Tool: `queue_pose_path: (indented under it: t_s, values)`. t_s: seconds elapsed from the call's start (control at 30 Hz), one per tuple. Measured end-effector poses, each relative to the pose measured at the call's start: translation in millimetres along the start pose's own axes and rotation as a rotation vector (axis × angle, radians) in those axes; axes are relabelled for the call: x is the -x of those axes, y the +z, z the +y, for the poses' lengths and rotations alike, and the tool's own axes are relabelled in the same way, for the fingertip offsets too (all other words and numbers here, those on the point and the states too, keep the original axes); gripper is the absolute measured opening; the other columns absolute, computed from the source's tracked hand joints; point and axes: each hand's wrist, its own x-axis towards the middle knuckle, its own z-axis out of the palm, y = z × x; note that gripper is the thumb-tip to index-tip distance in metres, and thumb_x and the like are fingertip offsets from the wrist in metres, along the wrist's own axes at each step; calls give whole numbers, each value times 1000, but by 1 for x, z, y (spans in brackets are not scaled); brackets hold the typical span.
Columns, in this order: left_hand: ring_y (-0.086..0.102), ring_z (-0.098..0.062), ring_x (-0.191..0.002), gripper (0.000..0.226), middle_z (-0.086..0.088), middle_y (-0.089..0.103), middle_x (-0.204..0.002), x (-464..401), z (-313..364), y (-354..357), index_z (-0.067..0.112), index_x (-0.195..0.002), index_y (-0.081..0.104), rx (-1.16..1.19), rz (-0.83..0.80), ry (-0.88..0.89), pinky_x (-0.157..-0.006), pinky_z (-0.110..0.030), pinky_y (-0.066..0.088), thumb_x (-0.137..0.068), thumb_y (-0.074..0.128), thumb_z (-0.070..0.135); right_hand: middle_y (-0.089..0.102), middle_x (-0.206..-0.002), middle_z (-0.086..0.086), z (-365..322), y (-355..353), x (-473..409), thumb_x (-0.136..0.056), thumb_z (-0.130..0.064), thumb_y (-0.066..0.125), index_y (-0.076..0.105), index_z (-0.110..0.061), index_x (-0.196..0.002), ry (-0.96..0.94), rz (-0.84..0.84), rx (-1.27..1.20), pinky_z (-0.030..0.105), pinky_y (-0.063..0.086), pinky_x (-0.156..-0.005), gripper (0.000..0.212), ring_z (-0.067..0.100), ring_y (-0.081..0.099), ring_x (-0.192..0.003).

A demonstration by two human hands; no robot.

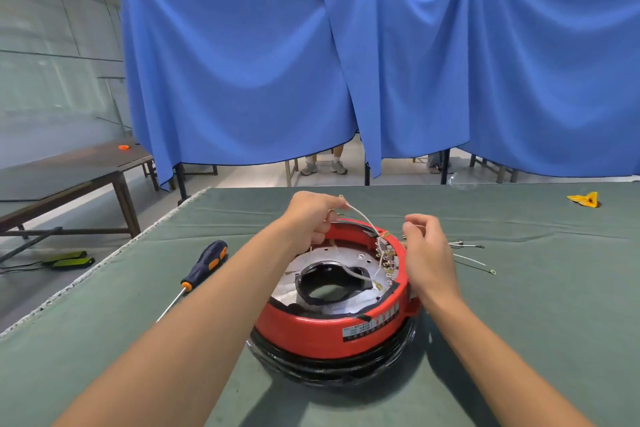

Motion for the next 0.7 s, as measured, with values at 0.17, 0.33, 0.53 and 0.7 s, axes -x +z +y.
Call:
queue_pose_path:
  t_s: [0.17,0.33,0.53,0.7]
  values:
    - [18,-6,-33,18,4,32,-51,-6,6,-11,8,-90,62,-70,-122,-134,-29,-15,15,-97,49,19,59,-111,2,4,1,-3,-92,-24,52,54,-21,-100,71,4,54,32,38,-80,9,19,53,-101]
    - [22,-4,-30,21,5,38,-45,-19,9,-22,8,-83,60,50,-15,-127,-29,-15,20,-97,46,16,63,-103,0,6,2,-3,-89,-21,56,59,-19,-100,109,-144,167,32,42,-79,12,19,57,-96]
    - [25,-4,-33,19,5,35,-49,-17,1,-21,7,-83,57,-171,-229,-213,-33,-14,22,-96,45,13,65,-81,-11,4,-3,-3,-87,-19,56,65,-26,-86,118,-191,205,31,45,-69,11,18,62,-80]
    - [25,-5,-35,19,6,39,-48,-18,-10,-11,8,-81,58,-322,-423,-256,-34,-15,23,-95,48,16,69,-79,-1,-2,-4,-5,-88,-12,53,67,-20,-89,107,-260,260,38,52,-73,16,24,66,-72]
